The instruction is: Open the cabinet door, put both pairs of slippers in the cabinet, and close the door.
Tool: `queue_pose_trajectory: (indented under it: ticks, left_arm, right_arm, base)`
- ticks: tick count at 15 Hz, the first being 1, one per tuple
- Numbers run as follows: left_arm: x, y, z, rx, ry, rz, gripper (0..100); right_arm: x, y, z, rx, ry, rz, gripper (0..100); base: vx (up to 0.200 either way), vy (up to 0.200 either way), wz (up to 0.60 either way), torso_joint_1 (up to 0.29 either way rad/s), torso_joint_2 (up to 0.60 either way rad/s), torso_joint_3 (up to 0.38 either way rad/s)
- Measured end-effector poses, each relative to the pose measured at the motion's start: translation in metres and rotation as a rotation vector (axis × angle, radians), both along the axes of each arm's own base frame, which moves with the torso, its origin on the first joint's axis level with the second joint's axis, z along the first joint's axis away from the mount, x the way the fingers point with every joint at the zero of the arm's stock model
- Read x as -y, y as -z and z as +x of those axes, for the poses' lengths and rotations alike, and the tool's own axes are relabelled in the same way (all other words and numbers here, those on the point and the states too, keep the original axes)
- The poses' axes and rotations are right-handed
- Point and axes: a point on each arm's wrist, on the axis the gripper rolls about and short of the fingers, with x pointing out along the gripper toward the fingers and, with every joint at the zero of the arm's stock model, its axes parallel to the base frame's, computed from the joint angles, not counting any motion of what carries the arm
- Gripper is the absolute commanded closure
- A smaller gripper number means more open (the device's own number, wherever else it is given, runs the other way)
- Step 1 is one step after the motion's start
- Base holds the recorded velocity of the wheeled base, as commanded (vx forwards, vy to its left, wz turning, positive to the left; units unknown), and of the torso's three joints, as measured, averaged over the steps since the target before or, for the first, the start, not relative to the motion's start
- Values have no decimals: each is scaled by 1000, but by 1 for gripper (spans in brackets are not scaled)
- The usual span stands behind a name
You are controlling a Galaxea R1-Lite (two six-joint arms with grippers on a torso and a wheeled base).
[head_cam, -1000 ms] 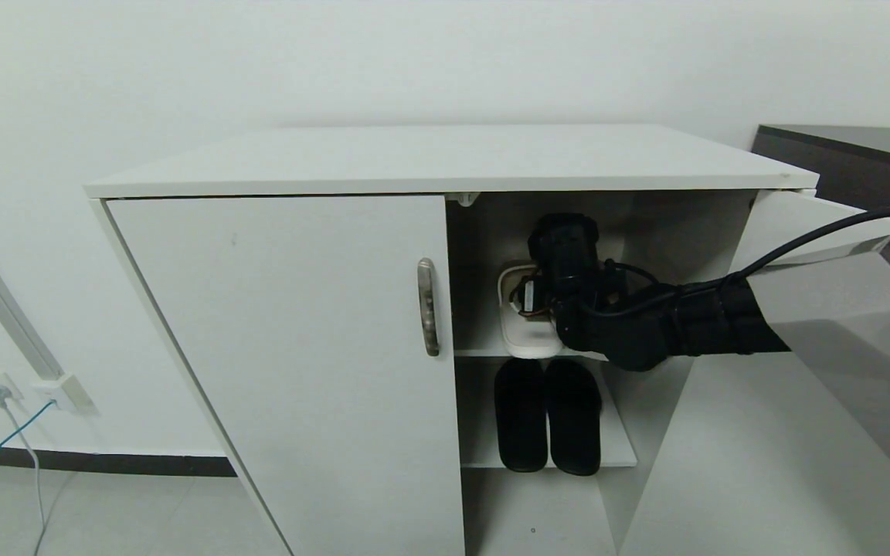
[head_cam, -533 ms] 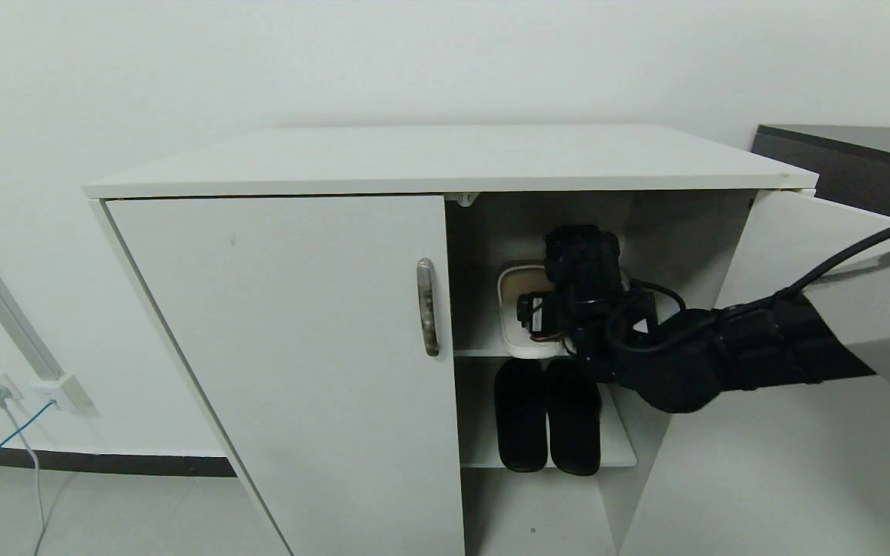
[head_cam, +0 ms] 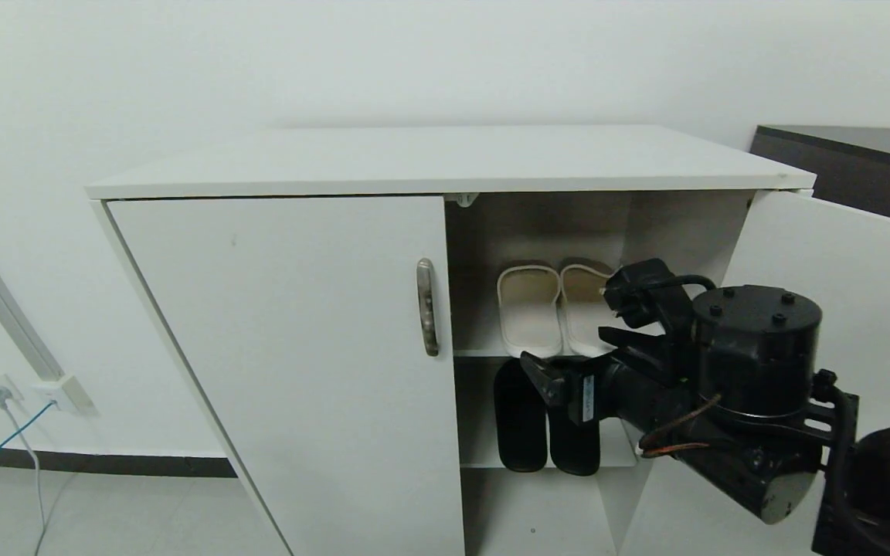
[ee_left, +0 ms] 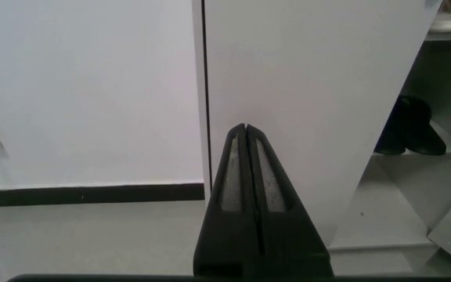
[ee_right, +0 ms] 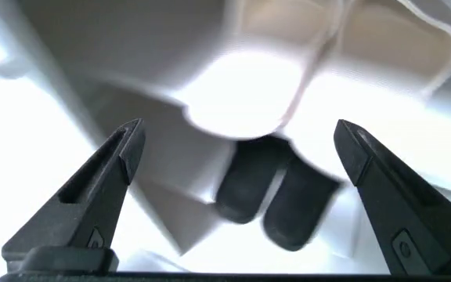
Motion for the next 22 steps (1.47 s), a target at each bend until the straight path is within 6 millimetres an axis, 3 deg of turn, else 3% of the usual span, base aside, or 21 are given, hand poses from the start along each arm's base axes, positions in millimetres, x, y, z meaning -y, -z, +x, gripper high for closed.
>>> queue_pose_trajectory:
  ticks: [2,10,11,22]
  left_arm:
    - [0,0,0,0,0,0,100]
    - [0,0,0,0,0,-1,100]
    - [0,0,0,0,0,-1,100]
    - [0,0,0,0,0,-2,100]
  right_arm:
    - [4,-4,-9,7,-15,7,0]
    - [3,-4,-18,7,-42,9,0]
    - [4,-2,-18,3,-42,4,100]
    - [8,19,-23,-43,-102,-75,100]
  base:
    - [0,0,0,0,0,0]
    - [-200,0,0,1,4,0]
    - [-200,0,0,-7,7,-2]
    - [-182,0,0,2,1,1]
